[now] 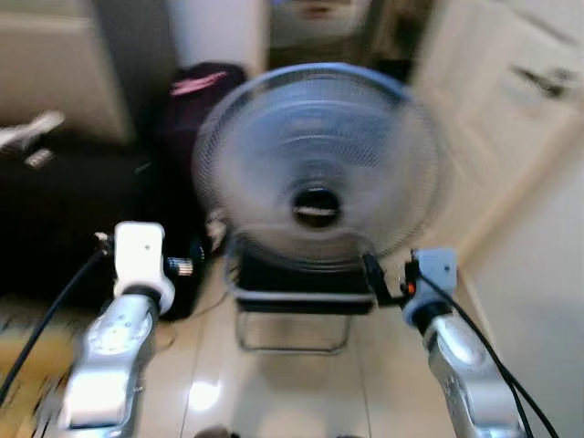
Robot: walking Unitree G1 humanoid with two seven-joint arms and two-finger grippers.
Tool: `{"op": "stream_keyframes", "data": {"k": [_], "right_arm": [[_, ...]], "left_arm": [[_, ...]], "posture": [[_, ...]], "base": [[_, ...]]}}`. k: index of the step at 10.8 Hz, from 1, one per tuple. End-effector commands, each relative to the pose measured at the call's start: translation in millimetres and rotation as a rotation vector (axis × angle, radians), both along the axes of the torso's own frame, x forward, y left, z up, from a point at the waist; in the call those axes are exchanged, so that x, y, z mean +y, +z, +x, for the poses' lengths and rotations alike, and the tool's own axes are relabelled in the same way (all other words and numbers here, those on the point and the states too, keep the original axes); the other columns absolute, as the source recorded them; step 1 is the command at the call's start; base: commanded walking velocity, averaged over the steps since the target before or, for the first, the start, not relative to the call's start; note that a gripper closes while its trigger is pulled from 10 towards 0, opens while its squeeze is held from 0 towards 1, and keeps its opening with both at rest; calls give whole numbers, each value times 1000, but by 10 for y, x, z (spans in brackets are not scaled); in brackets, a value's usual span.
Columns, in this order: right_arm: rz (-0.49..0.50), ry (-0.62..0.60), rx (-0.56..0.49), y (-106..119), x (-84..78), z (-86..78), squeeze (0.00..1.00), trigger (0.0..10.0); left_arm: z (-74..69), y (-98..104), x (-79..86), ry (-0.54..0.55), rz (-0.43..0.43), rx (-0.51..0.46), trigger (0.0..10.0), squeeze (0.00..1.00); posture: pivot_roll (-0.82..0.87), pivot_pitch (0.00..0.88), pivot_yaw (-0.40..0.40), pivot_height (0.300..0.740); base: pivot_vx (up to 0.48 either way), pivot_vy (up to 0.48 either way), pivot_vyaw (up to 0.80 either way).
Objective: Clean up the room
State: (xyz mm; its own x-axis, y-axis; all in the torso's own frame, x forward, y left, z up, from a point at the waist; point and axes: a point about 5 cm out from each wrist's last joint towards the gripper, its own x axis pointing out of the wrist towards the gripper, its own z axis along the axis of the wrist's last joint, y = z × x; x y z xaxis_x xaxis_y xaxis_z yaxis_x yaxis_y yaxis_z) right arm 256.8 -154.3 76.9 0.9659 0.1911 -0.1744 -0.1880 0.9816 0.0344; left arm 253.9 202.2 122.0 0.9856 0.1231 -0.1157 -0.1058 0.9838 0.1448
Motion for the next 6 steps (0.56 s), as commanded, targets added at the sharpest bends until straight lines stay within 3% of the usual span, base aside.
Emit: {"op": "stream_keyframes", "data": {"k": [1, 2, 4, 5, 6], "right_arm": [[-1, -1, -24, 67, -5, 20, 1000, 10000], [-24, -29, -32, 66, -31, 35, 1000, 10000], [-40, -69, -57, 98, -70, 89, 1000, 10000], [-43, -72, -63, 106, -74, 95, 1000, 10000], [-11, -89, -54, 111, -90, 108, 1000, 10000]], "left_arm": [[10, 5, 47, 55, 12, -21, 10000, 1000], [21, 48, 17, 18, -27, -70, 10000, 1000], [25, 108, 11, -86, -85, -66, 10000, 1000], [22, 105, 16, -85, -78, -60, 10000, 1000], [44, 169, 108, -2, -22, -85, 10000, 1000]], "posture": [[-21, 0, -42, 740], [-18, 0, -43, 740], [-20, 0, -39, 740], [-20, 0, -39, 740], [-17, 0, -40, 740]], "base": [[0, 0, 800], [0, 0, 800], [0, 0, 800], [0, 0, 800], [0, 0, 800]]}}
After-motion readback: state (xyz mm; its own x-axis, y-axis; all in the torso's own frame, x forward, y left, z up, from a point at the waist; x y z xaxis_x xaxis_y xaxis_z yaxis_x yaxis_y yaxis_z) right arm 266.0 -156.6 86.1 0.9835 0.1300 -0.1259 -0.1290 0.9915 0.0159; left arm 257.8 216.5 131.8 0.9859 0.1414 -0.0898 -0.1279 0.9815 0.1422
